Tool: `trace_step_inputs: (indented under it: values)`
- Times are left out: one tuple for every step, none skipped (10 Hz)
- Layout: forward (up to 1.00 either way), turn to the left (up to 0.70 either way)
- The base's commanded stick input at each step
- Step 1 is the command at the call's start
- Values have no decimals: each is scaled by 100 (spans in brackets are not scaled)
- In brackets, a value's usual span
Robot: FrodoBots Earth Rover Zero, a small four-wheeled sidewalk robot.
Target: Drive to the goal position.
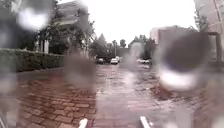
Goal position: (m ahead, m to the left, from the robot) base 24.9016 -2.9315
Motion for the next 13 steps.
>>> trace_step_inputs:
  values:
    - [70, 0]
    - [70, 0]
    - [70, 0]
    - [70, 0]
    - [70, 0]
    - [70, 0]
    - [70, 0]
    - [70, 0]
    - [70, 0]
    - [70, 0]
    - [70, 0]
    - [70, 0]
    - [70, 0]
